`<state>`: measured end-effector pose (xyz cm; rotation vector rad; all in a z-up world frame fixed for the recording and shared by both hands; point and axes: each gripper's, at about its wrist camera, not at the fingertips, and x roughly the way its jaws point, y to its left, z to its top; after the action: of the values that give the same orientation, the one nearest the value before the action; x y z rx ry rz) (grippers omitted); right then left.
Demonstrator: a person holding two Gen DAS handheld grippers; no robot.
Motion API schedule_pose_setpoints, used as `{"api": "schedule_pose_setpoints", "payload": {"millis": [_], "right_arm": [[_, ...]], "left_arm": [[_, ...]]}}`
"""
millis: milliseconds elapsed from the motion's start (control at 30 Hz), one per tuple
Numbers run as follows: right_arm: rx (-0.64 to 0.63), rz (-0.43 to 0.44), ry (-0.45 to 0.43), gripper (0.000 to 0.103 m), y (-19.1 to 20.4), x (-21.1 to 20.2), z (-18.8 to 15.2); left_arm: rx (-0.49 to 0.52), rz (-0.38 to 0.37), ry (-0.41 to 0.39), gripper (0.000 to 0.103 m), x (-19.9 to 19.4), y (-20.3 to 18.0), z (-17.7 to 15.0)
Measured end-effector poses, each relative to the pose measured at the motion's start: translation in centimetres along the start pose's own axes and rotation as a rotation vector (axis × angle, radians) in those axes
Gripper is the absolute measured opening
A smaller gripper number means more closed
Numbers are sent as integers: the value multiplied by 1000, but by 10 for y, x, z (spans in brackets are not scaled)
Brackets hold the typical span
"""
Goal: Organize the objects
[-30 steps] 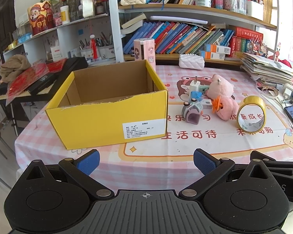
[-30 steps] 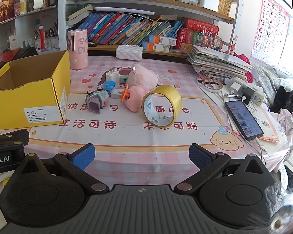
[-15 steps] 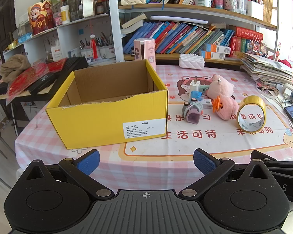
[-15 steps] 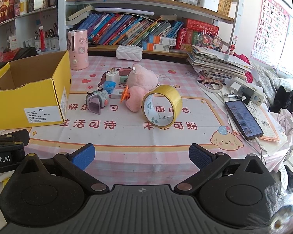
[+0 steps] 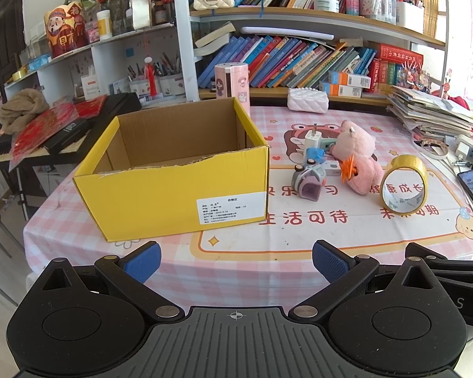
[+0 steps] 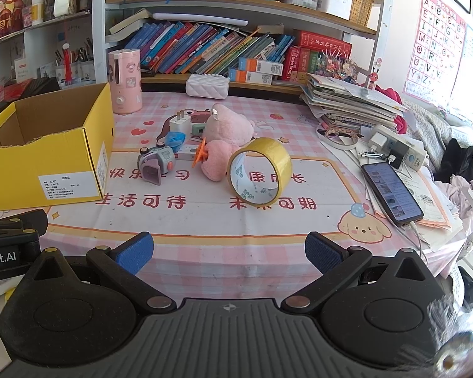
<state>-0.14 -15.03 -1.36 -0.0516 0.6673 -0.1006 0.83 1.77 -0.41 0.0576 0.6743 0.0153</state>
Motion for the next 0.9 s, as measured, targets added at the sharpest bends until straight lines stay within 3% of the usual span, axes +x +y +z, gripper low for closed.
{"api": "schedule_pose_setpoints", "payload": {"millis": [900], "right_arm": [[0, 1, 3, 103, -1, 0, -2]], "left_arm": [[6, 2, 2, 103, -1, -3, -1]]}}
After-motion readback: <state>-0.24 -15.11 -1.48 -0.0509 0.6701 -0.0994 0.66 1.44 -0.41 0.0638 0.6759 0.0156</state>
